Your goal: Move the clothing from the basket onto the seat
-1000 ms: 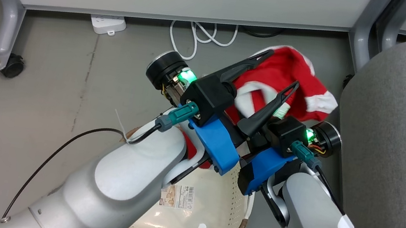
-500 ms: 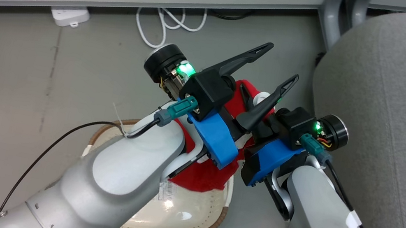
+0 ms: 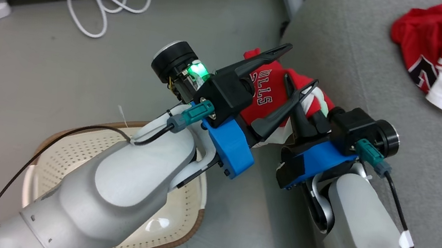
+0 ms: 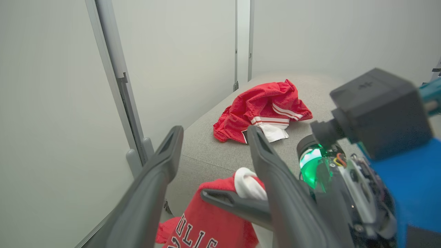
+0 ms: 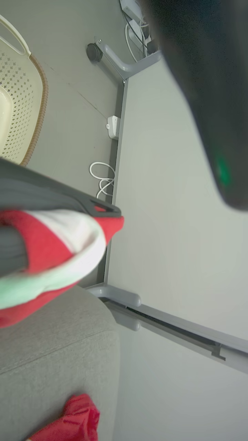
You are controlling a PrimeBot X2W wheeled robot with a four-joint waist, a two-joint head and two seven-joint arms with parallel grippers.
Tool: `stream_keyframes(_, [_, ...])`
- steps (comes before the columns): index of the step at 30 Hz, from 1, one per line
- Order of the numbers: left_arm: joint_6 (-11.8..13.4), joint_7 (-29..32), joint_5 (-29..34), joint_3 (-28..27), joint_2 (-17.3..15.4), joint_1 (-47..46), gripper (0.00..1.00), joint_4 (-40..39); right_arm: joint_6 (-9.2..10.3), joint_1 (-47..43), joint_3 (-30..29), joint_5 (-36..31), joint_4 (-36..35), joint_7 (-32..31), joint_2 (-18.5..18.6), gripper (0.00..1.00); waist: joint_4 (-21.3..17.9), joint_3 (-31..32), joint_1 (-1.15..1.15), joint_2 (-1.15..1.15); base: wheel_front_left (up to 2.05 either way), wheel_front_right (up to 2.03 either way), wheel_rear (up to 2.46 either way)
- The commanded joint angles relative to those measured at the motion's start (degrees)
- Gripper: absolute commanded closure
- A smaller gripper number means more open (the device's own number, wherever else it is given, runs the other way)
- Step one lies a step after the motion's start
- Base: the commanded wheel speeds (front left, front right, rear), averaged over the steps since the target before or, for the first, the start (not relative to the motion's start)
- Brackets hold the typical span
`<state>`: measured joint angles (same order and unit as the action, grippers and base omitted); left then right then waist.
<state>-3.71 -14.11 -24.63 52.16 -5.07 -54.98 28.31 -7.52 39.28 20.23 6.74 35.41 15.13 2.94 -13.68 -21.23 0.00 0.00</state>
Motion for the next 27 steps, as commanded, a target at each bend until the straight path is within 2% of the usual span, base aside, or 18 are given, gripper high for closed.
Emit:
stream_keyframes(1, [-0.1,0.3,0.3,0.2,-0.7,-0.6,0.00,-0.1,0.06,-1.1,-0.8,0.2,-0.8,0.0,-0.1,1.00,-2.6,-0.8,0.00,0.00,0.00,0.00,0.00])
stream_keyframes(12, [-0.4,2.1,0.3,2.5,-1.5,0.3,0.00,-0.8,0.06,-4.8,-9.1,-0.4,-6.7,0.0,-0.1,1.00,-9.5,-2.8,0.00,0.00,0.00,0.00,0.00])
stream_keyframes(20, [-0.9,3.2,0.5,4.2,-1.9,1.1,0.00,-1.0,0.06,-7.6,-13.4,-0.7,-9.6,0.0,-0.1,1.00,-12.1,-3.7,0.00,0.00,0.00,0.00,0.00])
stream_keyframes(27, [-0.9,3.6,0.3,5.5,-1.9,1.8,0.00,-1.2,0.06,-9.3,-14.9,-0.3,-11.0,0.0,-0.1,1.00,-13.7,-3.9,0.00,0.00,0.00,0.00,0.00])
